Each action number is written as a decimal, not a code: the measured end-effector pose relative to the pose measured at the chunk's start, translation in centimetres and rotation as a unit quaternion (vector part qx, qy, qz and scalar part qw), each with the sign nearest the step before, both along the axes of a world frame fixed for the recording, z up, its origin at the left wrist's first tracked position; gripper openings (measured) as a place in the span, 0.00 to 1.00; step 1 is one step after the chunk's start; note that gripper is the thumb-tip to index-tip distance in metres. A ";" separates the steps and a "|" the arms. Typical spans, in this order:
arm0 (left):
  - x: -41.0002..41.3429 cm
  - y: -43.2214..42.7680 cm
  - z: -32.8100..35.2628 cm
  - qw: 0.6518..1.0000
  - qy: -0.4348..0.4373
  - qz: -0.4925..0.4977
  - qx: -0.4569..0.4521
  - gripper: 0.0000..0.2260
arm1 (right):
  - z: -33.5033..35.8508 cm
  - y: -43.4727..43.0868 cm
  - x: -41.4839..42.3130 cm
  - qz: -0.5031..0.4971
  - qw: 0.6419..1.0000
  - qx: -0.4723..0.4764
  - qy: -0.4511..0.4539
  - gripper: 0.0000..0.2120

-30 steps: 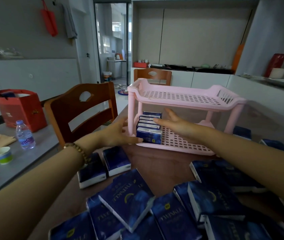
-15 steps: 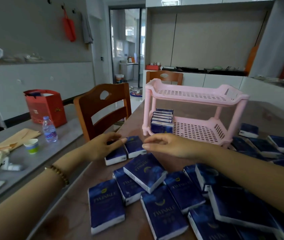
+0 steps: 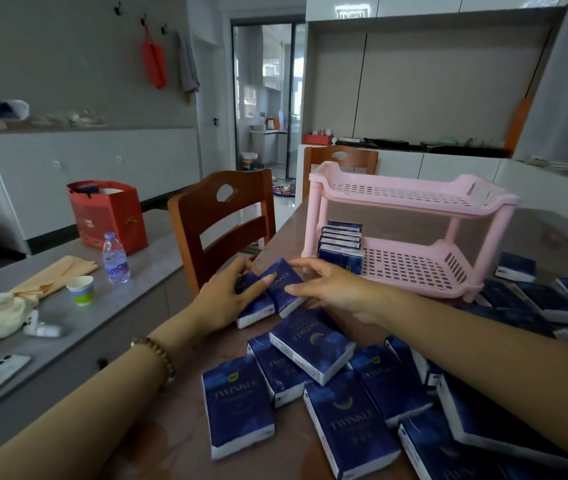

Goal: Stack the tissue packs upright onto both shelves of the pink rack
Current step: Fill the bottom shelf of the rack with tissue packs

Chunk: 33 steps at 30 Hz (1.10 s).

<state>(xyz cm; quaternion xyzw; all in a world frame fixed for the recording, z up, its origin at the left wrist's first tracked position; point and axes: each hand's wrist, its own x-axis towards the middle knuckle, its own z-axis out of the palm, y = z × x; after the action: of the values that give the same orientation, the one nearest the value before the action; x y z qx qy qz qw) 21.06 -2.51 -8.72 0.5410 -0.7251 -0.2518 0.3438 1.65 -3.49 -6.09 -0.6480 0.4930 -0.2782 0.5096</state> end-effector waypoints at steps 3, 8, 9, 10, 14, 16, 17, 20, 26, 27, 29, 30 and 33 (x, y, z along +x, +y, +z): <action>-0.2 -0.2 0.5 1.000 -0.010 0.007 -0.019 0.15 | 0.6 -0.4 -0.8 -0.031 0.999 -0.010 -0.041 0.26; -1.1 -1.5 3.0 0.998 0.052 0.010 -0.019 0.10 | 3.1 -0.1 -4.6 -0.049 0.990 -0.041 -0.128 0.22; -1.8 -1.8 3.6 0.998 0.069 0.007 -0.010 0.11 | 3.5 0.2 -5.3 -0.035 0.989 -0.047 -0.133 0.21; -2.5 -2.0 4.2 0.997 0.078 0.001 -0.005 0.14 | 3.7 0.5 -6.0 -0.023 0.990 -0.054 -0.130 0.19; -6.3 -1.6 5.7 0.984 0.159 -0.076 0.024 0.19 | 3.7 1.1 -8.1 -0.025 0.991 -0.084 -0.104 0.13; -8.3 -1.6 5.9 0.968 0.208 -0.119 0.071 0.17 | 3.6 1.2 -9.1 -0.034 0.991 -0.091 -0.087 0.11; -9.1 -1.5 5.9 0.961 0.224 -0.140 0.088 0.18 | 3.6 1.3 -9.5 -0.038 0.992 -0.092 -0.077 0.11; -10.7 -1.8 5.5 0.955 0.221 -0.170 0.101 0.21 | 3.6 1.3 -11.3 -0.050 0.992 -0.111 -0.045 0.09; -10.9 -2.9 3.3 0.964 0.140 -0.207 0.087 0.19 | 2.6 1.2 -13.9 -0.049 0.979 -0.187 0.067 0.16; -10.8 -3.0 2.8 0.970 0.097 -0.210 0.075 0.20 | 2.0 1.1 -14.1 -0.039 0.975 -0.194 0.098 0.18; -10.8 -3.3 2.1 0.971 0.053 -0.221 0.074 0.20 | 0.9 0.8 -14.2 -0.027 0.972 -0.193 0.131 0.20; -10.8 -3.2 2.0 0.969 0.051 -0.228 0.080 0.19 | 0.5 0.6 -14.3 -0.024 0.973 -0.188 0.133 0.20; -11.1 -3.5 2.1 0.967 0.032 -0.242 0.075 0.16 | 0.2 0.2 -14.3 -0.003 0.972 -0.191 0.134 0.23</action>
<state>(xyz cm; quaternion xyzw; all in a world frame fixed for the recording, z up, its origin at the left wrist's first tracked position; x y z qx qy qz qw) 10.01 -5.98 -6.64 0.3656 -0.8018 -0.3984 0.2544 -12.64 -3.29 -5.85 -0.7633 0.4967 -0.2795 0.3043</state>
